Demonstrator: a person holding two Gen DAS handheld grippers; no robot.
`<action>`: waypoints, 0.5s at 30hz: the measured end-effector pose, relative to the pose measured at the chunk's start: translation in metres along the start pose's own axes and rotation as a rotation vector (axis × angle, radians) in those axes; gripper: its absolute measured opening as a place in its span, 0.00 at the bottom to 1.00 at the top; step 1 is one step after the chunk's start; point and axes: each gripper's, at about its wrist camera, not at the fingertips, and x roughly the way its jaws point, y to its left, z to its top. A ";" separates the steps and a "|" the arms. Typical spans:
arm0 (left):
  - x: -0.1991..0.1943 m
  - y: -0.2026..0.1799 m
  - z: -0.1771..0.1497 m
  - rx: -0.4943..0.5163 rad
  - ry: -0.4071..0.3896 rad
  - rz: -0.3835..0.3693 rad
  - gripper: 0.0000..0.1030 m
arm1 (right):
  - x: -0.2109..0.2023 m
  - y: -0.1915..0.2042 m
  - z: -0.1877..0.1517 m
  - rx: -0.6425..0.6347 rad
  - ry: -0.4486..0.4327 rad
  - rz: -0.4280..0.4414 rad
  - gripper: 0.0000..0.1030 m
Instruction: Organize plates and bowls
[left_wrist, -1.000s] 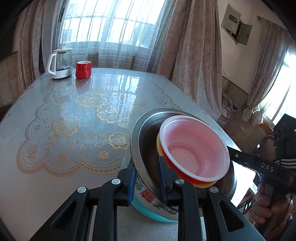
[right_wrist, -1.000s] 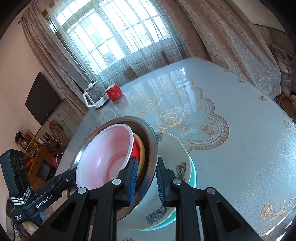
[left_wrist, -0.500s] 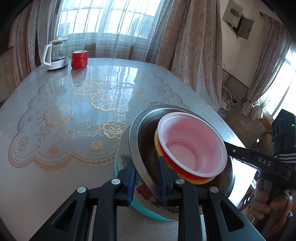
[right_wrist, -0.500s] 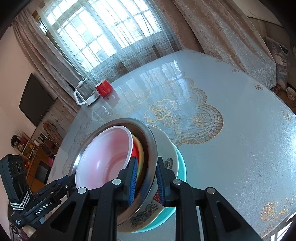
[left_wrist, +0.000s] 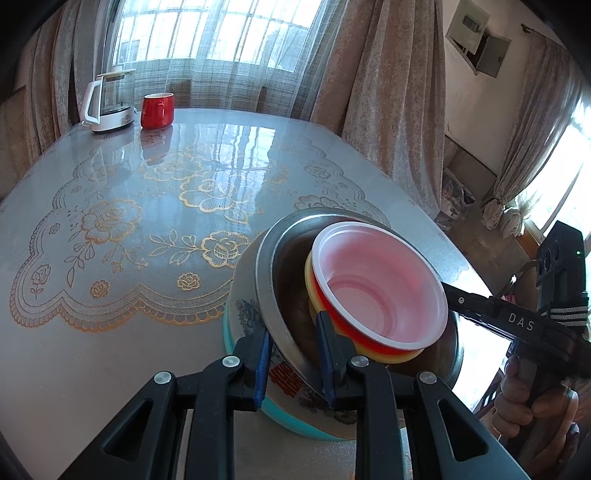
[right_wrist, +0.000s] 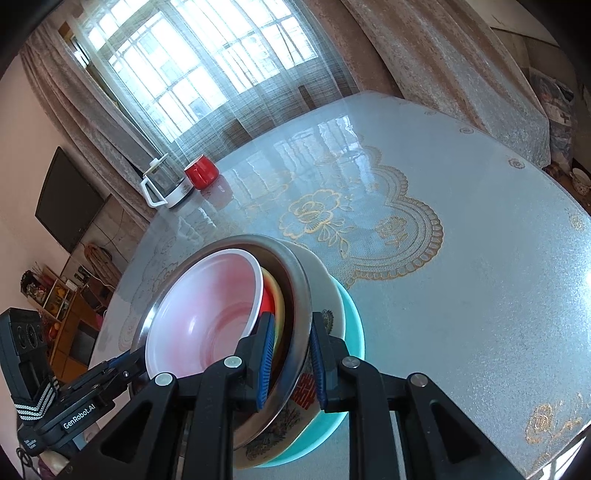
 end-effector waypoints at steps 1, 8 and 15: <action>0.001 0.000 0.000 -0.004 0.006 -0.001 0.23 | 0.000 -0.001 0.000 0.004 0.001 0.005 0.20; -0.001 -0.002 -0.002 -0.002 0.002 0.007 0.24 | -0.006 0.001 -0.001 0.000 -0.005 0.007 0.21; -0.003 -0.005 -0.004 0.019 -0.011 0.024 0.24 | -0.010 0.002 -0.004 0.001 -0.005 0.004 0.21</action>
